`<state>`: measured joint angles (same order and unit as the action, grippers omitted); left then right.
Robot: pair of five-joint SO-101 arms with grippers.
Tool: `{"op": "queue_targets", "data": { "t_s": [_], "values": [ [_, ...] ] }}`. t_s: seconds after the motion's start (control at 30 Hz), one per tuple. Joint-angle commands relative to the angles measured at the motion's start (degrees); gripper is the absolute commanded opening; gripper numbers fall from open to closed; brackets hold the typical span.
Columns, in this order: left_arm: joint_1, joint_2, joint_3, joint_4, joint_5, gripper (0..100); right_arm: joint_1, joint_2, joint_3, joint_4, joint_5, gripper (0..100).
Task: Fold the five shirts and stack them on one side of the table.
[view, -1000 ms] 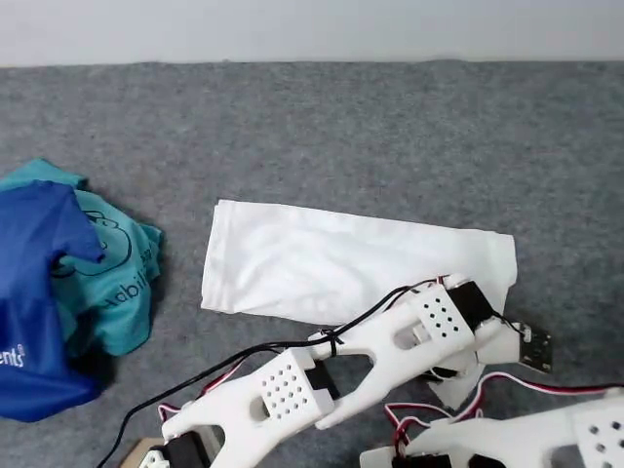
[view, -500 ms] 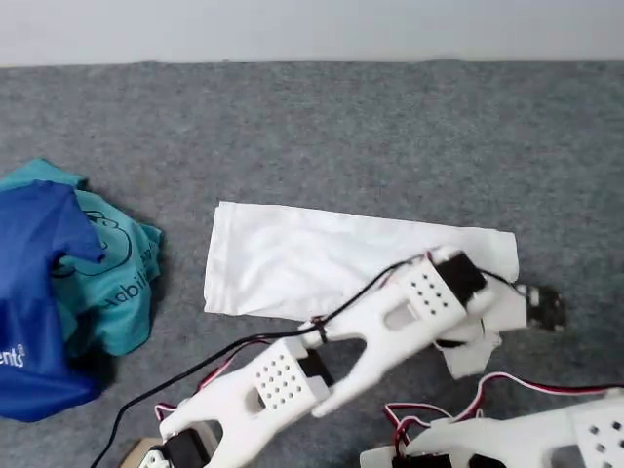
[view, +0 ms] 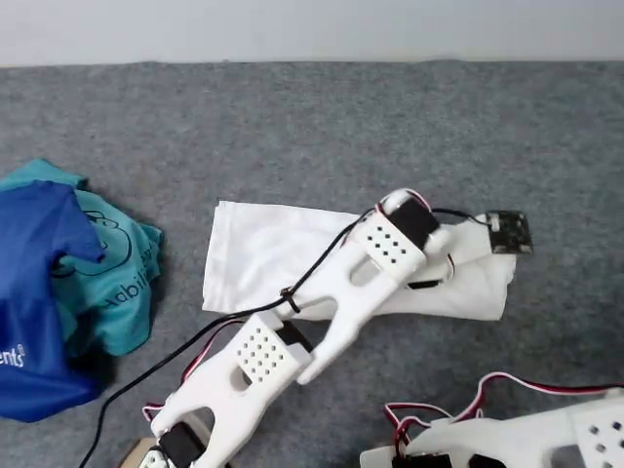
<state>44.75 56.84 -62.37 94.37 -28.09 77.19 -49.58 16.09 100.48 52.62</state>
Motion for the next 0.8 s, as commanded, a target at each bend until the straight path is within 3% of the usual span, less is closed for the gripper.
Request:
{"op": "queue_targets", "data": {
  "t_s": [0.0,0.13,0.37,0.77],
  "values": [
    [-1.14,-4.48,-1.89,-3.16,0.0,2,-0.48,-0.13,-2.2,1.8,0.62,3.9],
    [-1.93,-2.46,-1.54,-4.66,-0.09,3,-0.48,-0.57,-2.2,1.8,1.41,3.9],
    [-2.99,2.73,-1.89,-3.87,3.78,20,0.04,-0.57,-2.46,1.8,4.31,3.9],
    [-8.0,3.34,-2.24,-3.08,4.92,20,0.04,-0.66,-2.55,1.8,4.31,3.8]
  ]
}}
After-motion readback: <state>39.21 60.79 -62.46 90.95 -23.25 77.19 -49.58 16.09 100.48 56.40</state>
